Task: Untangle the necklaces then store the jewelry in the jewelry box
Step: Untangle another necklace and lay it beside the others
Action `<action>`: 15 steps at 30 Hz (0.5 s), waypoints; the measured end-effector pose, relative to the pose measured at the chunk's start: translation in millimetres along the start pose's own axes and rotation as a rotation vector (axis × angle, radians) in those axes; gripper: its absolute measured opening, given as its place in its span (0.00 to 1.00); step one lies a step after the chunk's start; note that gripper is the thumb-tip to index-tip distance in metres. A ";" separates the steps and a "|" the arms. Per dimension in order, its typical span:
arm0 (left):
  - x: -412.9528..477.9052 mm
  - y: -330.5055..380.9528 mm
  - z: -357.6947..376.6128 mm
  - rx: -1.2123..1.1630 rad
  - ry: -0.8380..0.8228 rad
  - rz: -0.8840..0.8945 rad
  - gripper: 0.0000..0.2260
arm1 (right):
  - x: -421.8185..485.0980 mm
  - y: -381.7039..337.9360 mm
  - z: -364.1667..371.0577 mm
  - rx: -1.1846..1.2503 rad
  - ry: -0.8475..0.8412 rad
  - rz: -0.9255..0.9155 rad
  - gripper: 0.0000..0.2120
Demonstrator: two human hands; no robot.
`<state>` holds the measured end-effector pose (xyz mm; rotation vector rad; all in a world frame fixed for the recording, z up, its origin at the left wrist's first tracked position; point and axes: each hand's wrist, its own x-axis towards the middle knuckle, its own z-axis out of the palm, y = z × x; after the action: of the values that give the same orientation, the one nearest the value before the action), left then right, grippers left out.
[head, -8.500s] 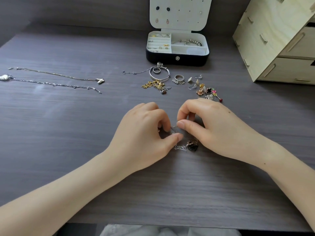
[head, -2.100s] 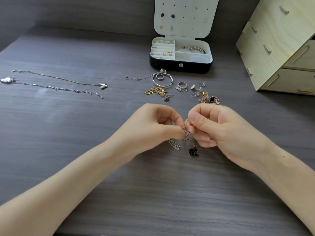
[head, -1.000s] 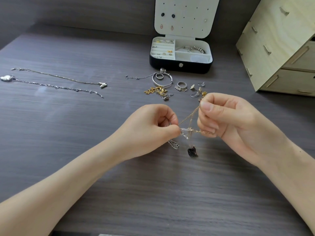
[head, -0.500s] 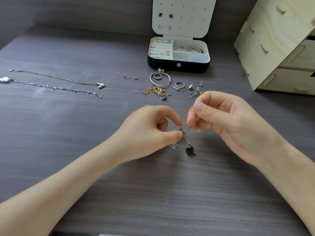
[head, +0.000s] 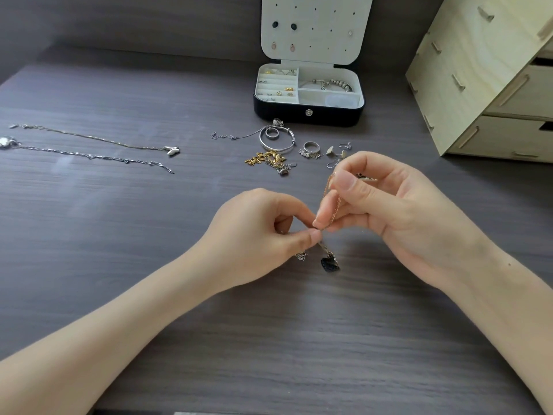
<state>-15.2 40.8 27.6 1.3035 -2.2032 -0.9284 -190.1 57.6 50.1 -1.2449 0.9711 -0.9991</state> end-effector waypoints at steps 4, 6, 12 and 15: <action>2.3 -1.4 1.0 -0.022 0.014 -0.018 0.08 | -0.6 1.5 2.7 -0.089 0.031 -0.041 0.09; 2.1 -2.2 1.0 -0.050 0.015 -0.021 0.08 | -0.4 4.7 2.9 -0.239 0.091 -0.062 0.08; 1.6 -3.8 3.2 -0.085 0.066 -0.039 0.08 | 0.9 6.3 4.4 -0.366 0.095 -0.038 0.07; 2.0 -3.8 4.4 -0.053 0.077 -0.068 0.10 | 1.1 5.0 3.5 -0.317 0.103 -0.019 0.09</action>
<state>-16.7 39.2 21.9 1.3732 -2.0742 -0.9397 -186.2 57.8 45.4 -1.4757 1.2350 -0.9555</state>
